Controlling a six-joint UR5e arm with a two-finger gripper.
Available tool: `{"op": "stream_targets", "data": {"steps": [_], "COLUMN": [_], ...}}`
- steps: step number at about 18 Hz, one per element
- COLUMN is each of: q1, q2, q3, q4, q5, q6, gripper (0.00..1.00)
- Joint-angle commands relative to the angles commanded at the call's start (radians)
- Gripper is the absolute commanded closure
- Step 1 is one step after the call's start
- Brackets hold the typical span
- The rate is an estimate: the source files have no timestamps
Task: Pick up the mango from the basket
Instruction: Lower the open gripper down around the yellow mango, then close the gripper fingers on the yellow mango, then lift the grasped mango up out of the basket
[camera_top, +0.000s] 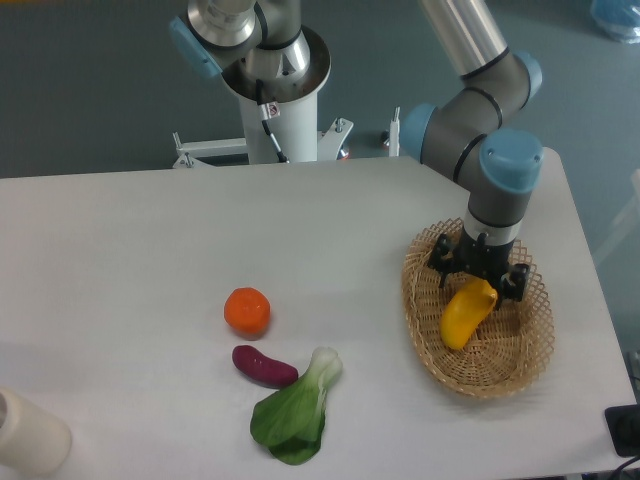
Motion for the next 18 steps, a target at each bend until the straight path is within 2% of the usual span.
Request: {"op": "stream_targets", "data": {"steps": [1,2,4,5,6,10,18], "q1": [0.0,0.0,0.002,0.003,0.003,0.005,0.014], "q2": [-0.002,0.0,0.005,0.005,0.005,0.009,0.1], "q3": [0.0,0.002,0.003,0.008,0.012,0.02,0.066], "q4": [0.0,0.0,0.0,0.0,0.0,0.0,-0.009], "q5": [0.0,0.0,0.0,0.0,0.0,0.0,-0.026], "q6": [0.0,0.0,0.008,0.011,0.012,0.011,-0.003], "gripper": [0.0,0.09,0.47,0.57,0.61,0.61,0.63]}}
